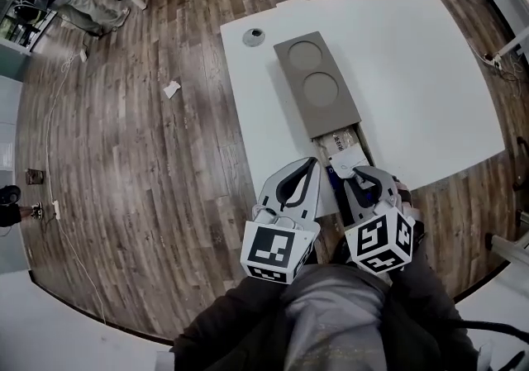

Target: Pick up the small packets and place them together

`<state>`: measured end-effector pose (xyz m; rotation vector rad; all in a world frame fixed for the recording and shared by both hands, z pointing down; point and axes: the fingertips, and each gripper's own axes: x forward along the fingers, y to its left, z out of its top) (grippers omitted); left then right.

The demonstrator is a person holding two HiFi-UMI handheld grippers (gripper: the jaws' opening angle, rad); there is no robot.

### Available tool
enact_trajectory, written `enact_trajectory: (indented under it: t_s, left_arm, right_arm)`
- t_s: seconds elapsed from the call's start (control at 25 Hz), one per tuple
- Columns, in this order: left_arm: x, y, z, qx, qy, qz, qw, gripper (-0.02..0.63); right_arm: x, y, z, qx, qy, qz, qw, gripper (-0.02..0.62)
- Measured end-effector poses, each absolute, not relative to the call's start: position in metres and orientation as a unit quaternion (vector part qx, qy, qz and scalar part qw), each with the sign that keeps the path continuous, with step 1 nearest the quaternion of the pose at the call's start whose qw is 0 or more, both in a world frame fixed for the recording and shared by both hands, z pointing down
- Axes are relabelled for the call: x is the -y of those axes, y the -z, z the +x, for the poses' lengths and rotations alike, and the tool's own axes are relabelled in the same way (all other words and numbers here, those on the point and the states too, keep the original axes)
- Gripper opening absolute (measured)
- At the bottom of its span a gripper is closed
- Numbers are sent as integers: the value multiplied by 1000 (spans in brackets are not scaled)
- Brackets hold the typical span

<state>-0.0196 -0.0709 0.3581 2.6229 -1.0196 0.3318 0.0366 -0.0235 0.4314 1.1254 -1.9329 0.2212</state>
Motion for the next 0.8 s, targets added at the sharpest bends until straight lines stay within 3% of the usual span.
enact_trajectory:
  t_s: [0.44,0.8]
  left_arm:
    - [5,-333,-10,366,-104,915,132,3]
    - [65,-335,-29,368,-107,915,129,3]
  right_arm:
    - [-20,-397,36,796,-64,461,386,84]
    - [48,-392,25,794,-63,477,371,84]
